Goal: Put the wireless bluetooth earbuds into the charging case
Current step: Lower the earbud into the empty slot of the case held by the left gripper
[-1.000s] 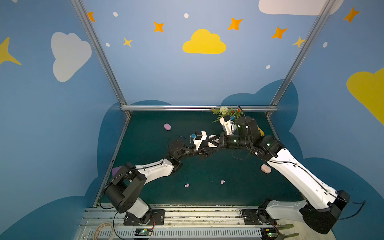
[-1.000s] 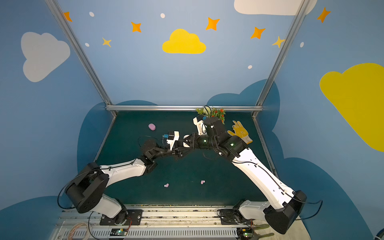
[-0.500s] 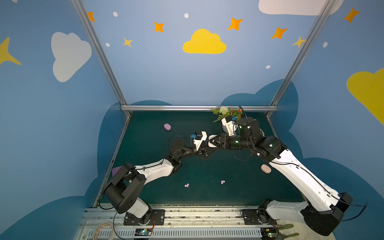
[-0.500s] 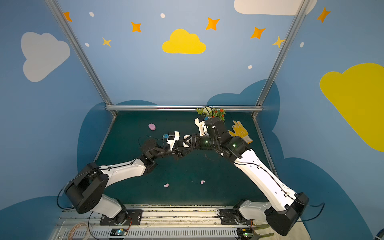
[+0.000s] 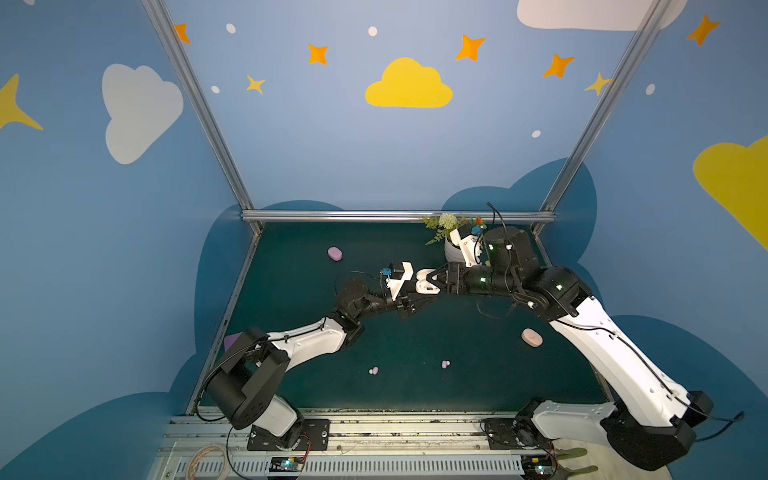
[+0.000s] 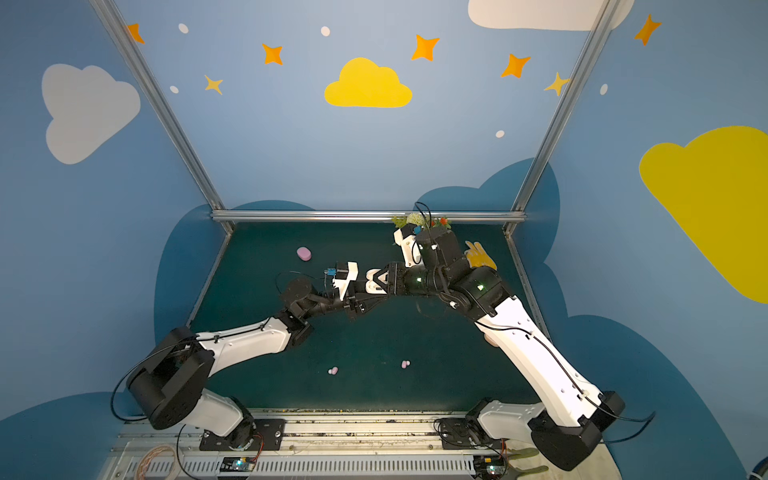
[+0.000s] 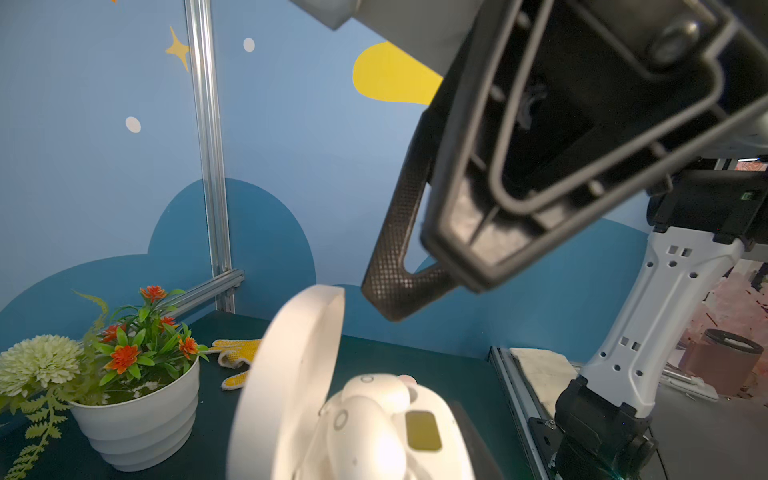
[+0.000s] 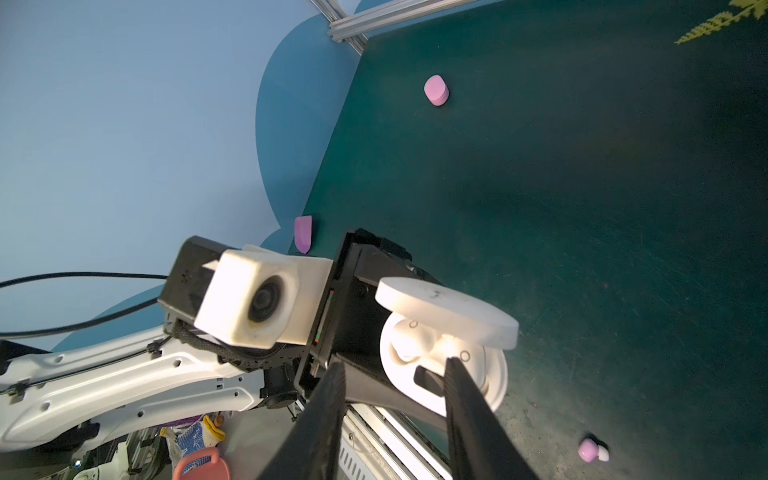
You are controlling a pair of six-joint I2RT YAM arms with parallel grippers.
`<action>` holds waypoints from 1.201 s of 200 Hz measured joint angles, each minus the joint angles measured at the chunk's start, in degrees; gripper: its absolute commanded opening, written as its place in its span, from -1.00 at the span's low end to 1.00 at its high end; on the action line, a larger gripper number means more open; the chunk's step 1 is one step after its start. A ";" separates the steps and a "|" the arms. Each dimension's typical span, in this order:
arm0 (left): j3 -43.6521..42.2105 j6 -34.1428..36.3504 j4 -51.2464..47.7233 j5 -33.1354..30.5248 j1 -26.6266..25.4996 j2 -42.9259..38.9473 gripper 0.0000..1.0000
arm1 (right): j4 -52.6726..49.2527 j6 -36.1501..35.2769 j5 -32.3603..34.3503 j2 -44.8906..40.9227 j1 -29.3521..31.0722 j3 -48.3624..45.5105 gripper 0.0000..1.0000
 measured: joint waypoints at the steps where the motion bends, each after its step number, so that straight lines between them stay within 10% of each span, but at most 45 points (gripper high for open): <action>1: 0.00 0.02 0.00 0.00 0.00 0.00 -0.66 | 0.00 -0.04 -0.07 0.09 0.02 0.07 -0.28; 240: 0.00 0.46 -1.53 0.20 0.00 -0.02 -0.66 | -10.03 -7.41 1.90 9.84 -1.31 16.81 -0.33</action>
